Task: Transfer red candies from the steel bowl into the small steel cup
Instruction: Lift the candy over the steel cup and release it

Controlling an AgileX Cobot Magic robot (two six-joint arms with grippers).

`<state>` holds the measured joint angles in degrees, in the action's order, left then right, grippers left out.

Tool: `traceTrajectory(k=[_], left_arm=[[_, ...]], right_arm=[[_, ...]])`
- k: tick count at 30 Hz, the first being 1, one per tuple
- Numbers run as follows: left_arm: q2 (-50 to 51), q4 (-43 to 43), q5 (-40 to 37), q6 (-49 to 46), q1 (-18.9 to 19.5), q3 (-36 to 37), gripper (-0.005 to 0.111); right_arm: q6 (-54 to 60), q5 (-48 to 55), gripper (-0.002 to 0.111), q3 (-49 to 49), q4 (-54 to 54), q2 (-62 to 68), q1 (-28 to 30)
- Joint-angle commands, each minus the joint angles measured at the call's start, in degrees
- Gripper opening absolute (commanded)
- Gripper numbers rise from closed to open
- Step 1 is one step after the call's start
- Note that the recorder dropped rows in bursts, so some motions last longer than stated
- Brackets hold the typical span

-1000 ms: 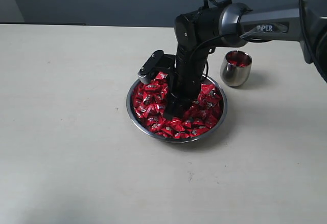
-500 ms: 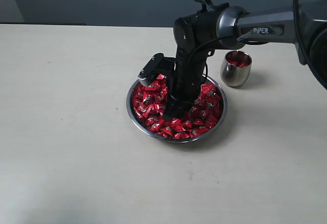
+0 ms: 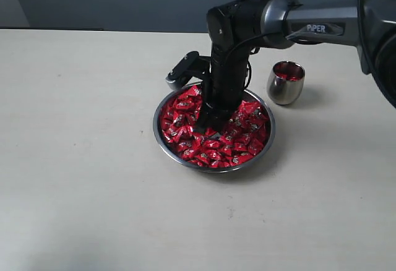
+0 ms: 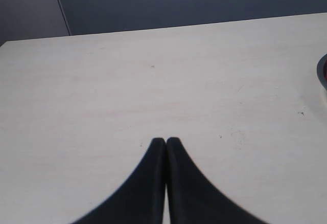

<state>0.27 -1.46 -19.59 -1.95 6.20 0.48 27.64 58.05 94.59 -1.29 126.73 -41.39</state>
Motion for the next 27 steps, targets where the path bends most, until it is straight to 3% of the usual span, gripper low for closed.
traceTrajectory(k=[1,9,16,27], left_arm=[[-0.27,-0.1,0.45,0.27,-0.02,-0.48,0.0],[-0.27,-0.1,0.45,0.27,-0.02,-0.48,0.0],[-0.27,-0.1,0.45,0.27,-0.02,-0.48,0.0],[-0.27,-0.1,0.45,0.27,-0.02,-0.48,0.0]], right_arm=[[-5.61,3.73,-0.001,4.14,1.29,0.11,0.06],[-30.21,10.07,-0.001,8.57,6.78,0.11,0.06],[-35.62,11.44,-0.001,8.62,15.4,-1.12,2.15],[-35.15,10.21,-0.001,9.68,9.99,-6.26,15.06]])
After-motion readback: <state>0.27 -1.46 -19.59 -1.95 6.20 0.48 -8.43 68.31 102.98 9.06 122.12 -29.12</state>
